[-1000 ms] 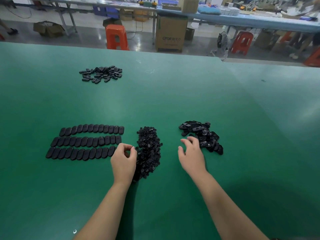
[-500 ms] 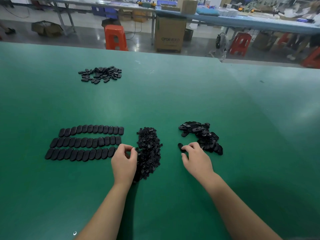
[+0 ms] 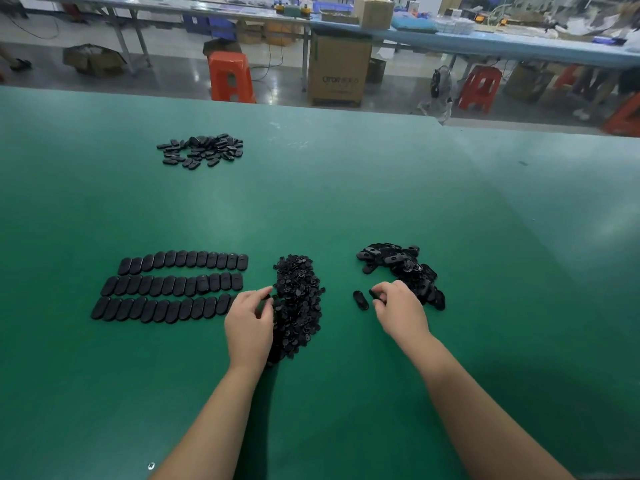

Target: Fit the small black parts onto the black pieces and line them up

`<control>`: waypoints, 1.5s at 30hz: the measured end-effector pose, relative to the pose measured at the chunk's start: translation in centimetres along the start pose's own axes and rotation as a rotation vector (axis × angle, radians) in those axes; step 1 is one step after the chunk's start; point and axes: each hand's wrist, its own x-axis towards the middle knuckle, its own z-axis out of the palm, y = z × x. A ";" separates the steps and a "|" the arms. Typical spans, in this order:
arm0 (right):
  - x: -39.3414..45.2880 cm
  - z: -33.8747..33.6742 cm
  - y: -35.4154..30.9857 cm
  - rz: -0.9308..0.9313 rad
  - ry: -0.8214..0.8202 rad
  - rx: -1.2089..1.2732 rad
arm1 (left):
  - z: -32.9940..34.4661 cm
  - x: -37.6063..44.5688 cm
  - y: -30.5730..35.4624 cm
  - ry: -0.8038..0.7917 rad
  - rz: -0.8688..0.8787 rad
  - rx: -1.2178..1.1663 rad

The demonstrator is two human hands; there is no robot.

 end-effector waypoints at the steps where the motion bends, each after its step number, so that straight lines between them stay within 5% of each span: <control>1: -0.1 -0.1 -0.1 0.012 0.014 0.107 | 0.0 0.0 0.1 0.001 0.003 0.009; 6: -1.7 0.2 -1.7 0.129 -0.038 0.854 | -0.1 -0.1 0.4 0.021 -0.066 -0.049; 10: -3.4 2.0 -3.2 0.160 -0.060 1.108 | -0.1 -0.2 0.5 0.032 -0.081 -0.105; 30: -5.7 5.0 -4.3 0.034 0.032 0.946 | 0.0 0.1 1.8 -0.031 -0.078 -0.071; 45: -5.7 5.0 -4.1 -0.029 0.079 0.851 | 3.7 -2.3 6.5 -0.364 -0.039 -0.006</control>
